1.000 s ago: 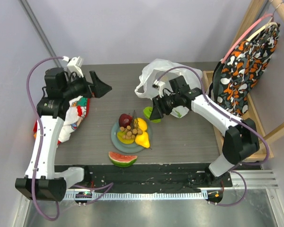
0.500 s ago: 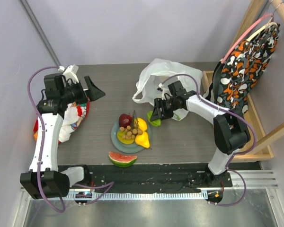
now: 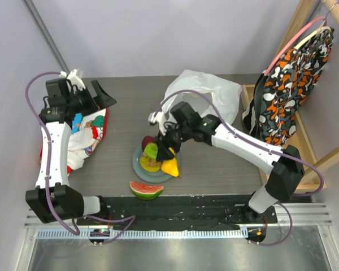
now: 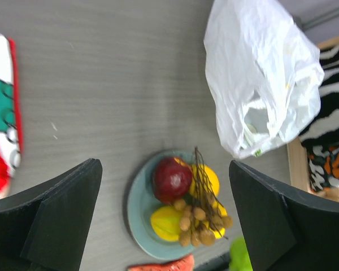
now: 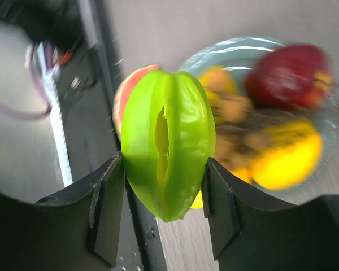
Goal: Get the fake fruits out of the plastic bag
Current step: Place the fake fruit on the plate.
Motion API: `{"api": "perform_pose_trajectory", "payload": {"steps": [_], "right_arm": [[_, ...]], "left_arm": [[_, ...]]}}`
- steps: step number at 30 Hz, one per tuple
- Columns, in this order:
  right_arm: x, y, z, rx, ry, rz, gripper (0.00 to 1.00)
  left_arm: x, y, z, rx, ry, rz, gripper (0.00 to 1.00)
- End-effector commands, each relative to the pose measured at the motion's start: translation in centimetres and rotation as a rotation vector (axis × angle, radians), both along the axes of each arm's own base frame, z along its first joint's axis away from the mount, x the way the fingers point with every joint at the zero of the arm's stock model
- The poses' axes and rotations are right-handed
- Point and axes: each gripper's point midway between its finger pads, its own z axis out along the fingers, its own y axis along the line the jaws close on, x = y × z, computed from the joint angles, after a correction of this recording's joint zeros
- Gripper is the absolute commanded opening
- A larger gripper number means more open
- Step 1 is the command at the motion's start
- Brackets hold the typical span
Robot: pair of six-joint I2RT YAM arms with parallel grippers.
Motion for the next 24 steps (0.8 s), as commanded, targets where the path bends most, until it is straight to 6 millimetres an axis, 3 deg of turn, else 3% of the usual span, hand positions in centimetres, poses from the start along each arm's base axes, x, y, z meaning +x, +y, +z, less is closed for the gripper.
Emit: {"api": "perform_pose_trajectory", "payload": {"steps": [1, 5, 11, 17, 21, 24], "right_arm": [[-3.0, -0.7, -1.5, -0.094, -0.161, 0.202, 0.01], [-6.7, 0.4, -4.3, -0.158, -0.242, 0.385, 0.01], [-8.6, 1.0, -8.0, -0.247, -0.291, 0.438, 0.01], [-7.5, 2.4, -9.3, -0.267, -0.371, 0.432, 0.01], [-6.0, 3.5, -10.4, -0.283, -0.411, 0.391, 0.02], [-5.3, 3.5, -11.5, -0.31, -0.43, 0.387, 0.07]], "left_arm": [[1.4, 2.5, 4.0, 0.088, -0.125, 0.033, 1.0], [0.2, 3.2, 4.7, 0.09, -0.203, 0.026, 1.0], [-2.7, 2.9, 5.7, 0.123, -0.285, 0.011, 1.0], [-4.6, 2.0, 6.6, 0.119, -0.337, -0.001, 1.0], [-5.0, 1.9, 5.6, 0.112, -0.321, 0.002, 1.0], [-5.2, 1.6, 5.0, 0.091, -0.303, -0.001, 1.0]]}}
